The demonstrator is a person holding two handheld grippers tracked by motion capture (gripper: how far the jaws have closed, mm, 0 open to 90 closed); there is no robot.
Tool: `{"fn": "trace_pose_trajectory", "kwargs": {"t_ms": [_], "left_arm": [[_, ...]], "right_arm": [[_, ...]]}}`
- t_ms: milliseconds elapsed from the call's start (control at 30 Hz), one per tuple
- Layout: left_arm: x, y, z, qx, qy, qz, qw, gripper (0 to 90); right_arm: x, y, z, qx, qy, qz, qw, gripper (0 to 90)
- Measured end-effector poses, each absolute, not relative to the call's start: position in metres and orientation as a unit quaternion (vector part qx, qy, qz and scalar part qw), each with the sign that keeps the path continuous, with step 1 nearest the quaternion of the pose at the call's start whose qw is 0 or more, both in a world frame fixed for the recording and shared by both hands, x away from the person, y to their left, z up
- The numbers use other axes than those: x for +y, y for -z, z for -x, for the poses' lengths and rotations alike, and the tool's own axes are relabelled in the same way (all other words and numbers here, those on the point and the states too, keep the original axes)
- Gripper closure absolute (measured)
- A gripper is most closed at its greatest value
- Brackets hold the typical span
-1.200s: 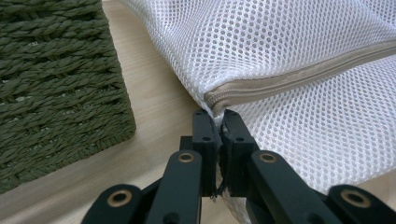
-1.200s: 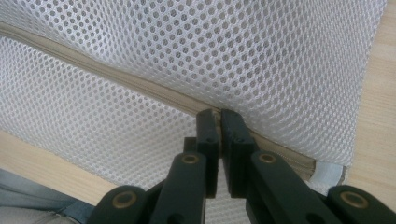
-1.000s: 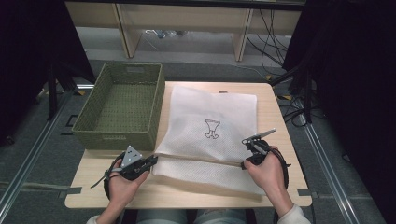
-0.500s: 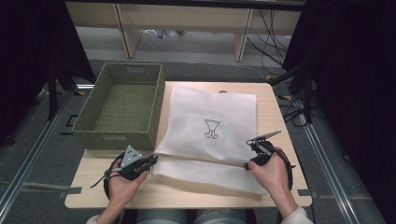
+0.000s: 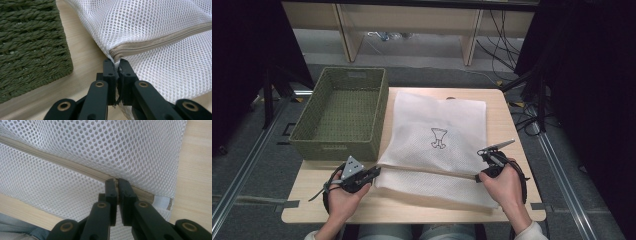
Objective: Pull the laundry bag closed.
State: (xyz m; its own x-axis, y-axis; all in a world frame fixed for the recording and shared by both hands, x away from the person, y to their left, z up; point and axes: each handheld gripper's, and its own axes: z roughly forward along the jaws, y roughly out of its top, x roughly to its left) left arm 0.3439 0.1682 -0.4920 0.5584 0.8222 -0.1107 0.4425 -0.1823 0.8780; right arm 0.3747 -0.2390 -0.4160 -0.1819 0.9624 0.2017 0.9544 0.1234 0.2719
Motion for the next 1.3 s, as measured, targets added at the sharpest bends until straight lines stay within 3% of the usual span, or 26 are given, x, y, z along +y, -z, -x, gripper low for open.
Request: {"fn": "trace_pose_trajectory", "kwargs": {"t_ms": [1300], "left_arm": [[0.169,0.492,-0.344,0.429,-0.197,-0.742,0.476,84.6]], "right_arm": [[-0.263,0.419,-0.371,0.737,-0.181,-0.65,0.025,87.2]]}}
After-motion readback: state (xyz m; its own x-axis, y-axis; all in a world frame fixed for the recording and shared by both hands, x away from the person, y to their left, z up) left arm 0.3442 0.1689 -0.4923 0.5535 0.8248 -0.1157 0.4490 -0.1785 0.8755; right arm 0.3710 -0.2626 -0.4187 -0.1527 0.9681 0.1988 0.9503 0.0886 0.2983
